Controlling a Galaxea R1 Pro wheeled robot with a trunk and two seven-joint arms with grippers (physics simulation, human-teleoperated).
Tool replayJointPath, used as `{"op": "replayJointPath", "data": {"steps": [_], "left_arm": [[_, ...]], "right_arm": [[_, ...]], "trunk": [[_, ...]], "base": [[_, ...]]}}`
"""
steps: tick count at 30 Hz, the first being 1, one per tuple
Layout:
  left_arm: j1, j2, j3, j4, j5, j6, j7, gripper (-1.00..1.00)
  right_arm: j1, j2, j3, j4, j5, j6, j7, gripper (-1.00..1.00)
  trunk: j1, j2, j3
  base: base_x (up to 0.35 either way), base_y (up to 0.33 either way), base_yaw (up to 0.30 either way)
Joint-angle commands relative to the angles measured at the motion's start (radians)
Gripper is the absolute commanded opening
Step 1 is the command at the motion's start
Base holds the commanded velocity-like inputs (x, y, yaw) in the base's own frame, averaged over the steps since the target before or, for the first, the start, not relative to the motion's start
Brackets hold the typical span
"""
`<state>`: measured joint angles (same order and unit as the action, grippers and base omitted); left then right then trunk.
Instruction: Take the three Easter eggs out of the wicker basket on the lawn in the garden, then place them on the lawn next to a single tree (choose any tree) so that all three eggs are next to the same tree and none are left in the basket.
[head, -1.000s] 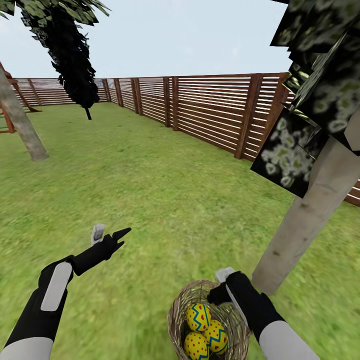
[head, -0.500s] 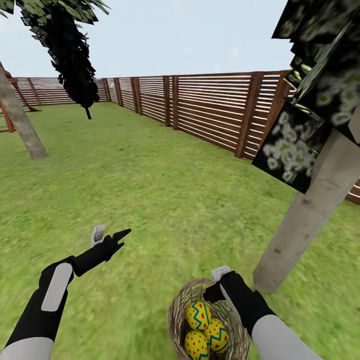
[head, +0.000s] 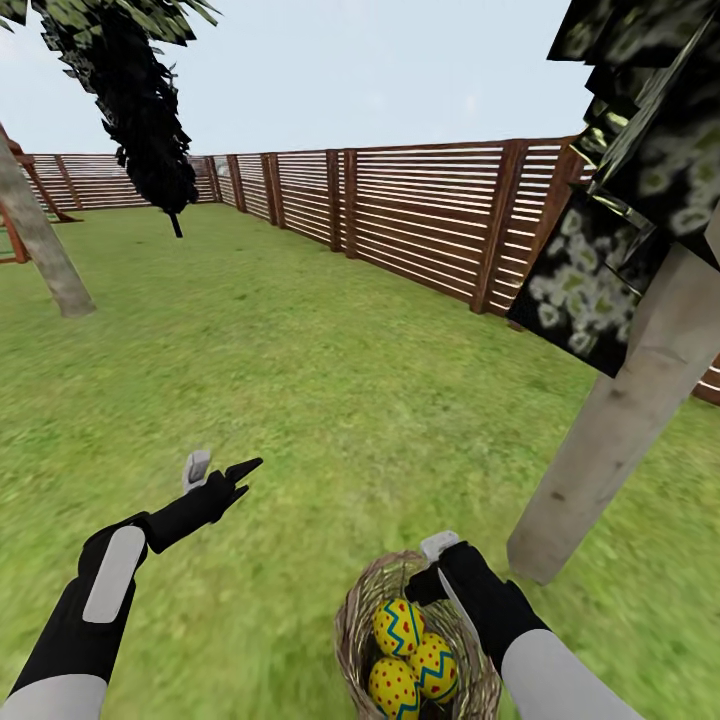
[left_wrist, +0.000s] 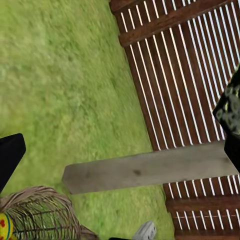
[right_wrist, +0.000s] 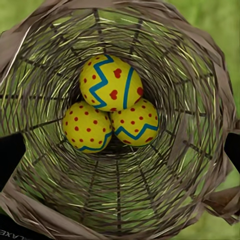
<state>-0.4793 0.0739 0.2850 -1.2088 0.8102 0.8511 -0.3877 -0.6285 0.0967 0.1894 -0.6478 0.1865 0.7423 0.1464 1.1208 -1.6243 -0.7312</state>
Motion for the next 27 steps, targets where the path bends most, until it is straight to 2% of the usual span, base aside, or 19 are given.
{"op": "replayJointPath", "data": {"steps": [1,27], "left_arm": [[-0.001,0.0,0.002,0.0,0.0,0.006,-0.003,1.0],[-0.001,0.0,0.002,0.002,0.0,0.006,-0.003,1.0]], "right_arm": [[0.0,0.0,0.001,-0.001,0.011,0.005,0.007,1.0],[0.0,0.001,0.006,-0.014,0.012,-0.006,0.017,1.0]], "trunk": [[0.004,-0.008,-0.004],[0.104,-0.19,-0.086]], "base": [[0.0,0.0,0.0],[0.0,0.0,0.0]]}}
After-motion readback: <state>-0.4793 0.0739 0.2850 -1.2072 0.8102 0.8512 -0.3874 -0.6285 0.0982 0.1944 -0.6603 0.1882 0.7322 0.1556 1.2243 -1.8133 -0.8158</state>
